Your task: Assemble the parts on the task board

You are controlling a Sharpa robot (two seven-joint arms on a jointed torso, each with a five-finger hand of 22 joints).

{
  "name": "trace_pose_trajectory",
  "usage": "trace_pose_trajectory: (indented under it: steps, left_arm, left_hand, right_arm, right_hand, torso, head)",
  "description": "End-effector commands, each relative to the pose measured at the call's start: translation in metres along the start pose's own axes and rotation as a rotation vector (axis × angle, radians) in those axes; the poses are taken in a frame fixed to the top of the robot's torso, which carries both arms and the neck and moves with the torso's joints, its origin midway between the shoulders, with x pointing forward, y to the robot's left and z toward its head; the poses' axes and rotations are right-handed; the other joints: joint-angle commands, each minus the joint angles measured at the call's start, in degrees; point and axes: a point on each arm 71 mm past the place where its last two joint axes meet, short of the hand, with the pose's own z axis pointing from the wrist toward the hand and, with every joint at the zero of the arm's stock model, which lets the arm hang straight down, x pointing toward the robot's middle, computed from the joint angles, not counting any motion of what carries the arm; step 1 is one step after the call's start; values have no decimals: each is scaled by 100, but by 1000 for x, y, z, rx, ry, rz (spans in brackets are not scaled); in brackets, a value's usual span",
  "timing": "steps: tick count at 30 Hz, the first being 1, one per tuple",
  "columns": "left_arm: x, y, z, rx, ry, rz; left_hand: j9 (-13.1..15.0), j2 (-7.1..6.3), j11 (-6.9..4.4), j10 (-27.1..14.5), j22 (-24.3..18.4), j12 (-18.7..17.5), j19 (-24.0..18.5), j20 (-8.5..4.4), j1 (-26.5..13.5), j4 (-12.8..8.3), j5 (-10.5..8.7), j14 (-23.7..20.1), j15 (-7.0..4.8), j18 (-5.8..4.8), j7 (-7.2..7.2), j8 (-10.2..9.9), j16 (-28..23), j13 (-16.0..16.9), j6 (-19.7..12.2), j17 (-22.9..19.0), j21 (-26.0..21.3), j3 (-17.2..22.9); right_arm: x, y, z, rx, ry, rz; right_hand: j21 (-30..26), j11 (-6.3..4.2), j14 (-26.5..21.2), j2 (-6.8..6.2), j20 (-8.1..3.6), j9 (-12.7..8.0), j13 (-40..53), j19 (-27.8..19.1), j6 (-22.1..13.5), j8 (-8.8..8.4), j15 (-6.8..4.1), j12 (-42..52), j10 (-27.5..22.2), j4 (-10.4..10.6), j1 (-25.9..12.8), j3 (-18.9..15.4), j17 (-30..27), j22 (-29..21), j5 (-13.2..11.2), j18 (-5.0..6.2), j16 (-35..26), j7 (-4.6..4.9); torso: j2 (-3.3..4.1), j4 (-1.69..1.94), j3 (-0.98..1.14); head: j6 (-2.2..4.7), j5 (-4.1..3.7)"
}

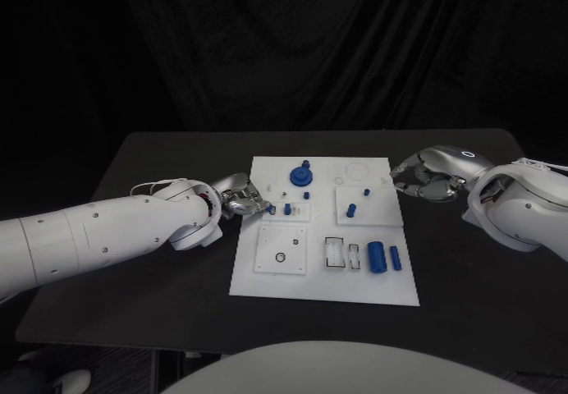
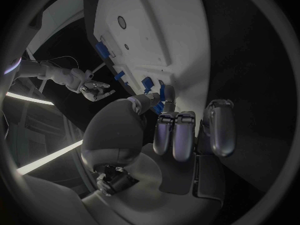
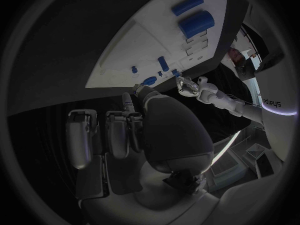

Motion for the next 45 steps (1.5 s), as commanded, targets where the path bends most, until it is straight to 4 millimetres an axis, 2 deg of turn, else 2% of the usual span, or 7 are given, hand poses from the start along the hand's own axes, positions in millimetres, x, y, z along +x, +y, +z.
trace_pose_trajectory:
  steps: [1,18,25,32,40,43,45]
  left_arm:
    - [2,-3,0,12,-2,0]
    - [6,-6,3,3,19,3]
    - [8,-6,3,-4,25,4]
    - [10,-7,4,-3,35,5]
    - [10,-7,3,9,40,5]
    - [10,-6,3,10,41,6]
    - [9,-6,3,8,42,6]
  left_hand:
    - [8,54,19,605,1087,-25,-21,1,-16,-2,11,606,0,58,-31,10,15,1508,24,1509,-19,-40]
    - [18,77,12,605,1086,-25,-21,-1,-29,38,29,606,-5,60,-40,32,15,1508,67,1509,-22,-86]
    - [28,103,0,605,1088,-25,-13,-10,-23,91,221,606,-17,59,-50,36,15,1508,76,1509,-18,-209]
    - [28,92,2,605,1081,-25,-26,-12,-31,106,246,606,-17,64,-47,31,15,1508,67,1509,-39,-258]
    - [-12,122,6,605,1071,-25,-48,-5,-130,385,-115,606,-9,69,-51,-18,15,1508,64,1509,-80,-756]
    - [-57,123,22,605,1067,-25,-61,9,-260,643,-288,606,3,71,-35,-61,15,1508,71,1509,-101,-1109]
    - [-82,132,30,605,1064,-25,-69,11,-277,753,-300,606,10,75,-25,-88,15,1508,69,1509,-113,-1301]
  right_arm:
    - [1,-1,0,17,-3,0]
    - [1,0,0,14,-2,1]
    - [1,0,0,14,-2,1]
    - [1,0,0,14,-3,1]
    - [1,-1,0,15,-3,0]
    - [1,-1,0,15,-3,0]
    - [1,-1,1,14,-3,0]
  right_hand:
    - [-20,3,528,2,24,-6,1335,472,-2,-16,21,9,486,2,-73,28,1174,1430,22,-31,-33,-30]
    - [-25,-1,527,1,20,-9,1340,469,-2,-19,17,12,490,-4,-78,38,1168,1428,25,-29,-38,-33]
    - [-25,-1,527,1,20,-9,1340,469,-2,-19,17,12,490,-4,-78,38,1168,1428,25,-29,-38,-33]
    - [-25,-1,527,1,20,-9,1340,469,-2,-19,17,12,490,-4,-78,38,1168,1428,25,-29,-38,-33]
    - [-25,-1,527,1,20,-9,1340,469,-2,-19,17,12,490,-4,-78,38,1168,1428,25,-29,-38,-33]
    - [-25,-1,527,1,20,-9,1340,469,-2,-19,17,12,490,-4,-78,38,1168,1428,25,-29,-38,-33]
    - [-25,-1,527,1,20,-9,1340,469,-2,-19,17,12,490,-4,-78,38,1168,1428,25,-29,-38,-33]
  torso:
    - [-1,-4,1]
    - [5,-8,2]
    - [3,1,3]
    - [3,-1,4]
    - [4,-7,3]
    - [4,-4,3]
    - [3,-3,2]
  head:
    - [0,9]
    - [0,38]
    - [0,24]
    - [0,25]
    - [0,40]
    - [0,40]
    - [0,38]
